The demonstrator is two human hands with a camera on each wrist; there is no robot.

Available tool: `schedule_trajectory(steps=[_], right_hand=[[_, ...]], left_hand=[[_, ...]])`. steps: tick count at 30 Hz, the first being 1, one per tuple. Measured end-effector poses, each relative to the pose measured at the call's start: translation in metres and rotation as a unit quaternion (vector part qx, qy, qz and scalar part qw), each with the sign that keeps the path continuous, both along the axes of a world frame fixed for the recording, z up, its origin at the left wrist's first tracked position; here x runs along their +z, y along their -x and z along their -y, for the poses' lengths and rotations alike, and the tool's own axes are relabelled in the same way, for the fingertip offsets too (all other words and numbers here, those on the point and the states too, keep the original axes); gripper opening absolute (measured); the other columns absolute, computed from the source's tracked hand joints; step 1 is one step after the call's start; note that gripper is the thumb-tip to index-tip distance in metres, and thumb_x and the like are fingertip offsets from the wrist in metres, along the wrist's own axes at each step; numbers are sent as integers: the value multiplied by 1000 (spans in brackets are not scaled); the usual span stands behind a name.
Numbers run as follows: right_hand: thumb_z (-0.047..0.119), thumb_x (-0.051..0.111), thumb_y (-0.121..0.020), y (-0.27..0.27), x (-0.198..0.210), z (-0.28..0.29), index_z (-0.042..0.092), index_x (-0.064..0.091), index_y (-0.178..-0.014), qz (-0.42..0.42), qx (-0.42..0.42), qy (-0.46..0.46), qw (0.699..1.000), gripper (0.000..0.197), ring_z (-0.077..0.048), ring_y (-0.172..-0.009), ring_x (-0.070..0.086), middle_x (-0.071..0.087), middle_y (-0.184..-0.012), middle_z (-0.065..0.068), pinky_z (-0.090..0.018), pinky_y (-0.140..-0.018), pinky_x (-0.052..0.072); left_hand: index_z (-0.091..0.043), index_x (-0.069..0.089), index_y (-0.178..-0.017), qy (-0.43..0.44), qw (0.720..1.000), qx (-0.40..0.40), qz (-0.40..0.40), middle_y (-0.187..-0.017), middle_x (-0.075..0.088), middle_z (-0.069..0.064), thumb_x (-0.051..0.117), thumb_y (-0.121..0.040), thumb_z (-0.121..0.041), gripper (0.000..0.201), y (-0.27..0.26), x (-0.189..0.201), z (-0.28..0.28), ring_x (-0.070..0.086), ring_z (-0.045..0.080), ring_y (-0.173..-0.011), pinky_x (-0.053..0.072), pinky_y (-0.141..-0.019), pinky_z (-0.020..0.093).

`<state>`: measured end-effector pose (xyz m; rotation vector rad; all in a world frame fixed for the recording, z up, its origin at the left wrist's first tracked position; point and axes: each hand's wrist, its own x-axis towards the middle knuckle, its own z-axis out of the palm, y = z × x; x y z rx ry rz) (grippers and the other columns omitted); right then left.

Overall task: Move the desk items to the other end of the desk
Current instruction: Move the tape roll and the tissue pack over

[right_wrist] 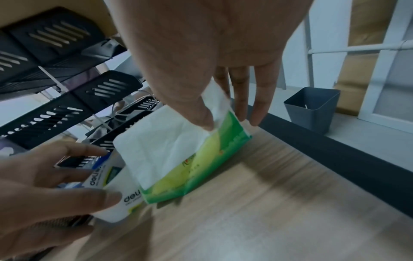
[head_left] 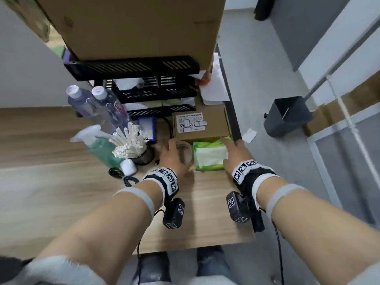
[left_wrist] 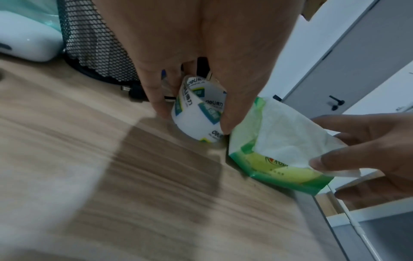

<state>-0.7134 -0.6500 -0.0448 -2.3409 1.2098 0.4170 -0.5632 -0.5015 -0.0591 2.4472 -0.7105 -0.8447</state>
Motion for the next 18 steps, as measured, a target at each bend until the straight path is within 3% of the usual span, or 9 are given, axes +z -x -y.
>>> schedule_trajectory(steps=[3, 6, 10, 13, 18], right_hand=[[10, 52, -86, 5, -5, 9, 25, 45, -135, 5, 23, 3, 1000, 52, -34, -107, 59, 46, -130, -11, -35, -87, 49], [12, 51, -86, 10, -7, 12, 17, 56, -116, 12, 31, 0, 999, 31, -31, -101, 61, 62, -116, -10, -28, -76, 44], [16, 50, -87, 7, 9, -3, 13, 57, -123, 22, 9, 5, 1000, 37, -35, -107, 61, 62, -120, -12, -30, -78, 45], [25, 51, -89, -10, 31, -25, 12, 57, -119, 56, 24, 37, 997, 33, -36, -106, 61, 64, -118, -13, -35, -81, 49], [31, 52, -88, -67, 64, -93, 16, 57, -93, 99, 88, 32, 991, 17, -31, -83, 60, 64, -91, -7, -31, -67, 44]], left_hand=[[-26, 26, -141, -8, 1000, 17, 24, -142, 38, 18, 84, -65, -29, 96, 6, -7, 5, 48, 41, -126, 46, -104, 48], [-28, 27, -144, -13, 999, 26, 35, -143, 40, 15, 85, -62, -33, 101, 8, -12, 5, 48, 41, -126, 47, -103, 50], [-17, 32, -149, -15, 999, 44, 12, -147, 38, 14, 84, -64, -42, 102, 11, -7, -14, 44, 34, -132, 40, -107, 36], [-17, 37, -147, -12, 998, 61, -17, -139, 45, 13, 84, -63, -44, 101, 2, 9, -46, 49, 29, -126, 42, -105, 32], [-12, 51, -133, 22, 987, 146, -66, -121, 64, 8, 92, -57, -43, 92, -40, 40, -149, 63, 23, -103, 55, -93, 38]])
